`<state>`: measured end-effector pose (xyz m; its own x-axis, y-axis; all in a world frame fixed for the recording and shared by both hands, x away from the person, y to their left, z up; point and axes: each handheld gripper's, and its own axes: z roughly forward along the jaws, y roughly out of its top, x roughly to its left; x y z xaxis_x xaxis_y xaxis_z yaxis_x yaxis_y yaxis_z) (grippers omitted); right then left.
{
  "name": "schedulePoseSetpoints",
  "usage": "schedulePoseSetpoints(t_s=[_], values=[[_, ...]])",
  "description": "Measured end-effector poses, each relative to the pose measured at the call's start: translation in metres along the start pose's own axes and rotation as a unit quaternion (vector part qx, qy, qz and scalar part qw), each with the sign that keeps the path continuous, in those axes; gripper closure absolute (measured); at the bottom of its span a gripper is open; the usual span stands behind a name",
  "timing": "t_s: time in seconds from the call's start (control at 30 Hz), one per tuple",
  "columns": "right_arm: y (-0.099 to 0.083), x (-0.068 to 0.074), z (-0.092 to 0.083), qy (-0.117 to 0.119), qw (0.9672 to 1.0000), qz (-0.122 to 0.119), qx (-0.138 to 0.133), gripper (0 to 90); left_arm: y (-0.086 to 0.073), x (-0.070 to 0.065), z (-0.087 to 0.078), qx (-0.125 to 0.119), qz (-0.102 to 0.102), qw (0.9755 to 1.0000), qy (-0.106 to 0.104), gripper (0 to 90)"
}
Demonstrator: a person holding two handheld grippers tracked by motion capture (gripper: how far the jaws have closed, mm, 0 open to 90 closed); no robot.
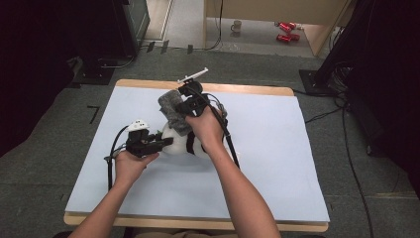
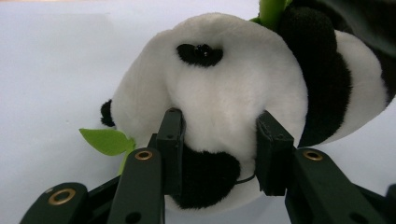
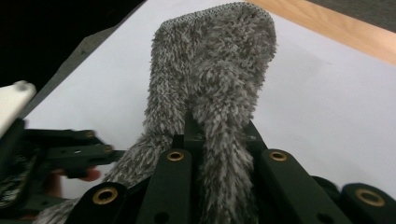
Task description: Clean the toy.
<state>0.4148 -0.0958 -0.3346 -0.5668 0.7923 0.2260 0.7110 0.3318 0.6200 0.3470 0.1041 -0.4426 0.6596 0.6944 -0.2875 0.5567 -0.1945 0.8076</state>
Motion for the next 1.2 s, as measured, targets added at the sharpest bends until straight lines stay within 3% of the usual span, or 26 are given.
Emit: schedulePoseSetpoints(t_s=[0.13,0.2,0.3,0.47,0.6,0.73,0.9,1.03,1.2], values=[[-0.006,0.017,0.013,0.012,0.9997,-0.007,0.018,80.5,0.0,-0.002,0.0,0.0,-0.003,1.0,0.004,60.8],[-0.015,0.022,0.029,0.007,0.9988,-0.015,0.047,80.5,-0.001,-0.002,0.0,0.005,-0.003,1.0,0.007,60.7],[-0.029,0.018,0.041,0.004,0.9992,-0.018,0.036,80.5,-0.003,0.001,0.001,0.004,-0.008,1.0,0.004,60.7],[-0.031,0.007,0.037,-0.005,0.9992,-0.022,0.032,80.6,-0.003,-0.002,0.002,0.0,-0.003,1.0,0.004,60.8],[-0.029,-0.004,0.034,-0.024,0.9993,-0.01,0.027,80.6,-0.003,-0.002,0.001,-0.003,-0.004,1.0,-0.001,60.8],[-0.025,-0.011,0.03,-0.066,0.9972,-0.012,0.034,80.7,-0.003,-0.002,0.0,-0.005,-0.006,1.0,-0.004,60.8],[-0.022,-0.027,0.027,-0.119,0.9906,-0.012,0.066,80.7,-0.003,-0.005,0.0,-0.01,-0.006,0.9999,-0.008,60.9],[-0.021,-0.035,0.018,-0.091,0.9941,0.019,0.057,80.8,-0.003,-0.005,0.0,-0.009,-0.004,0.9999,-0.005,60.9],[-0.013,-0.023,0.004,-0.062,0.9977,0.012,0.024,80.8,-0.004,-0.003,0.0,-0.007,-0.009,0.9999,-0.005,61.1]])
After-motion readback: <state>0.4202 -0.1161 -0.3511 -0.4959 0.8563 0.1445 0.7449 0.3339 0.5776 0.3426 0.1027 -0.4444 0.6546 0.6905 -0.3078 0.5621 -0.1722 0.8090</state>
